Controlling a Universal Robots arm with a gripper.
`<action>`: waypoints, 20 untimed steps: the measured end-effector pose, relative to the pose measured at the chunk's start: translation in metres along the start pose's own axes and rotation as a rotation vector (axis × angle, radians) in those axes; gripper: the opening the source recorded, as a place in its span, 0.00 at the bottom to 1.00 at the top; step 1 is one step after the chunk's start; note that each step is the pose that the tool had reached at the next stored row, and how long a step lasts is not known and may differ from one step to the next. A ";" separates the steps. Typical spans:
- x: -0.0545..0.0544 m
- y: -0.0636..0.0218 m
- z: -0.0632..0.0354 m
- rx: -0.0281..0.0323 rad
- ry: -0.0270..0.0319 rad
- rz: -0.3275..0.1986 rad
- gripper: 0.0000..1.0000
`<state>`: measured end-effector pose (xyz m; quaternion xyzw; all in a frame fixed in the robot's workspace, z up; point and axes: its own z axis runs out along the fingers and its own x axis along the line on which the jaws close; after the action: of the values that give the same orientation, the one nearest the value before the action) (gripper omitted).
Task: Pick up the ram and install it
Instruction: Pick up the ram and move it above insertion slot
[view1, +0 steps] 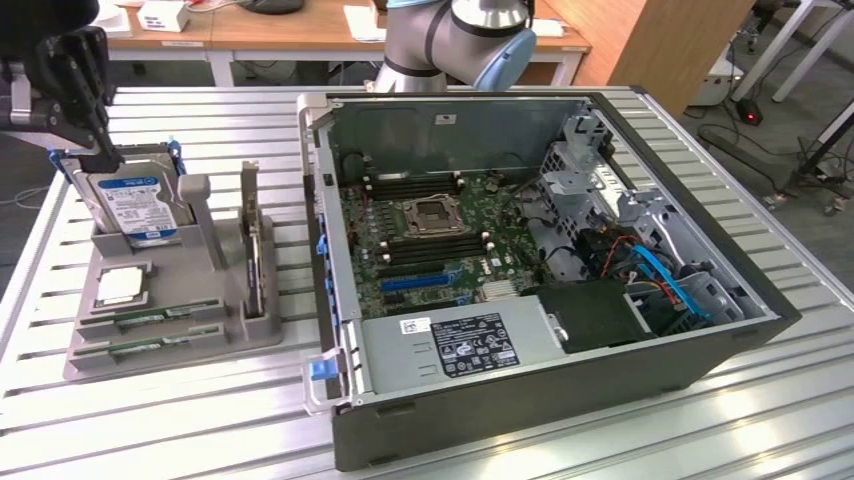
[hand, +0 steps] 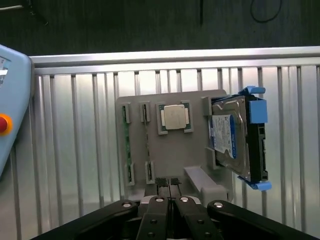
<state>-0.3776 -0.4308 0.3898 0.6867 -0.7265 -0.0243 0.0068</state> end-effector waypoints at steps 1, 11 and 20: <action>0.000 0.0000 0.0000 -0.0002 0.0005 -0.010 0.09; 0.000 0.0000 0.0000 -0.0009 0.0018 -0.039 0.09; 0.000 0.0000 0.0000 -0.0009 0.0018 -0.039 0.09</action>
<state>-0.3776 -0.4308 0.3897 0.7007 -0.7130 -0.0241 0.0073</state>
